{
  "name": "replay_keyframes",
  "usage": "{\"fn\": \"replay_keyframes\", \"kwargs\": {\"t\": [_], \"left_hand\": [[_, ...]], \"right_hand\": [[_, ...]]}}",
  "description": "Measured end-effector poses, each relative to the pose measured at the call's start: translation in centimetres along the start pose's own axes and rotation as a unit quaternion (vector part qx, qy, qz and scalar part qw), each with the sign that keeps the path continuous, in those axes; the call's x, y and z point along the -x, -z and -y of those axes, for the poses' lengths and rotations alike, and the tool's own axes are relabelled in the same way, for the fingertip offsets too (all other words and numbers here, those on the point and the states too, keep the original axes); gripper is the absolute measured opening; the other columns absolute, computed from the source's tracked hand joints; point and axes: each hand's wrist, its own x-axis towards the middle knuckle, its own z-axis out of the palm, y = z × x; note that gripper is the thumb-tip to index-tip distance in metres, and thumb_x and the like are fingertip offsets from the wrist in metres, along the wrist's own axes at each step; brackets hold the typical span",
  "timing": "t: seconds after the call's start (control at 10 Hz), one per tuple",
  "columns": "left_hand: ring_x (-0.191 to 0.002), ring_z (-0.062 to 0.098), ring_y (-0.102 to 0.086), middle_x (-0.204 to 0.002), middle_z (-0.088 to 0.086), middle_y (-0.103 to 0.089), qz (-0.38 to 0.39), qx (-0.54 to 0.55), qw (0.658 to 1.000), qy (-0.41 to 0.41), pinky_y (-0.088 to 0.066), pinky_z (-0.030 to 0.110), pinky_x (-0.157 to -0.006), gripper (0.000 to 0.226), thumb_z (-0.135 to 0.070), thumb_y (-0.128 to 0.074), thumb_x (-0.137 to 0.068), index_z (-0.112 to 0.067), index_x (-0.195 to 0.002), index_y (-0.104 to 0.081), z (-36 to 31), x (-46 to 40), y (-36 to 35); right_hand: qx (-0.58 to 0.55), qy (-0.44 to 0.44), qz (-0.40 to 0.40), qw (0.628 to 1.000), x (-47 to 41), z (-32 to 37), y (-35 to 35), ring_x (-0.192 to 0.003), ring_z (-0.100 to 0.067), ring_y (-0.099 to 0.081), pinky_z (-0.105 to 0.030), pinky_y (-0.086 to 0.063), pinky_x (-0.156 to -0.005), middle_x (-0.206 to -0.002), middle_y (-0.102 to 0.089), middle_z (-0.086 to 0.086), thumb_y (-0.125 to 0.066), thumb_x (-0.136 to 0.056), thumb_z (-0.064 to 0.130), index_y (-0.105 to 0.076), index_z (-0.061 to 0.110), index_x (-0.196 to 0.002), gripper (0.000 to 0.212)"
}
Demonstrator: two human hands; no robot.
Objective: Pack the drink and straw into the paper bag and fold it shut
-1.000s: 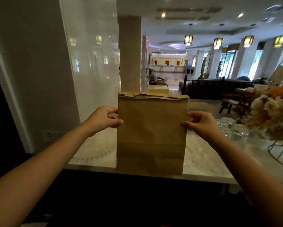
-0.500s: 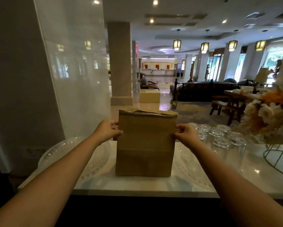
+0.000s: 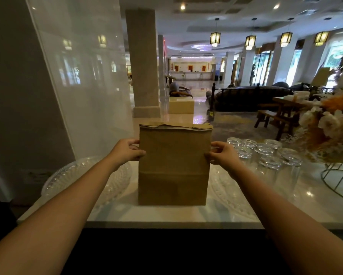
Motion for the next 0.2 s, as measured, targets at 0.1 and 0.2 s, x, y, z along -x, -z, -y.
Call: {"fn": "replay_keyframes", "kwargs": {"t": [0.1, 0.2], "left_hand": [[-0.078, 0.016, -0.066, -0.085, 0.003, -0.066, 0.013, 0.002, 1.000, 0.013, -0.053, 0.023, -0.062, 0.060, -0.007, -0.067, -0.079, -0.009, -0.134, -0.041, -0.6, 0.5, 0.4], [-0.084, 0.019, -0.066, -0.099, 0.010, -0.066, -0.013, -0.007, 1.000, 0.002, -0.054, 0.026, -0.066, 0.066, -0.012, -0.069, -0.079, -0.015, -0.136, -0.038, -0.9, 1.5, 0.9]], "right_hand": [[-0.003, 0.007, 0.012, 1.000, 0.3, 0.4, 0.6, -0.071, -0.020, -0.063, -0.029, -0.054, -0.064, -0.084, -0.065, -0.014, -0.063, -0.081, 0.002, -0.056, 0.005, -0.115, 0.035], [0.010, 0.013, 0.002, 1.000, 0.6, 1.3, 1.7, -0.067, -0.015, -0.064, -0.023, -0.054, -0.058, -0.089, -0.066, -0.016, -0.063, -0.082, 0.003, -0.052, 0.007, -0.119, 0.039]]}}
